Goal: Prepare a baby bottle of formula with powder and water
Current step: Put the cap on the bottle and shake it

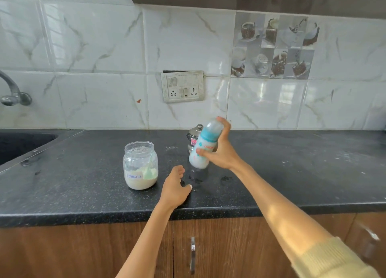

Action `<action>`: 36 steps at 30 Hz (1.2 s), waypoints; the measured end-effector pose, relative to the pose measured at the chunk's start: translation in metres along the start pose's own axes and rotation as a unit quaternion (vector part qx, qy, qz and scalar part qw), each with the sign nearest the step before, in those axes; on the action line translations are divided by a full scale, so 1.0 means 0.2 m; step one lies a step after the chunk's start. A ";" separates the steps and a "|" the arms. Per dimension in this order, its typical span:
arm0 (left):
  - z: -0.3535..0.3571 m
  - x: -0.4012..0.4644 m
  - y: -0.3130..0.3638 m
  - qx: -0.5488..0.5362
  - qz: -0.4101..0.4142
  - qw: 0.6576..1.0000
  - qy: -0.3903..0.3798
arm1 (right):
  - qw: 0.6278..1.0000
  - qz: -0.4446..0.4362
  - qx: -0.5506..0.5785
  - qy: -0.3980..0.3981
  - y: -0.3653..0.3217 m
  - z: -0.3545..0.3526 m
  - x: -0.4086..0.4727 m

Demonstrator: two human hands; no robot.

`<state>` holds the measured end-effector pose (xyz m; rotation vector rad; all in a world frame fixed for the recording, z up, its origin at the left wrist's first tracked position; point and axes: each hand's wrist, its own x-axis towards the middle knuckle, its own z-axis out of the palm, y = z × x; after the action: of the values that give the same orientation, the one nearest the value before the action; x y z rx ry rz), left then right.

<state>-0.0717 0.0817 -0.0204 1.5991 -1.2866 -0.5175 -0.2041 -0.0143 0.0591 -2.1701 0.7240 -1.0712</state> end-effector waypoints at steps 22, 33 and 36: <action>0.01 0.00 0.02 0.024 -0.008 1.000 0.008 | 0.994 0.062 -0.007 -0.095 0.06 0.08 -0.07; 0.02 -0.02 0.03 0.079 0.030 0.996 0.029 | 0.988 0.143 0.044 -0.043 0.20 0.15 -0.21; 0.02 -0.02 0.03 0.097 0.031 0.994 0.032 | 0.988 0.144 0.042 -0.035 0.20 0.16 -0.21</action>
<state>-0.0792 0.0849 -0.0184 1.7151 -1.3679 -0.3076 -0.2071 -0.0036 -0.0069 -1.9493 0.9096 -0.8555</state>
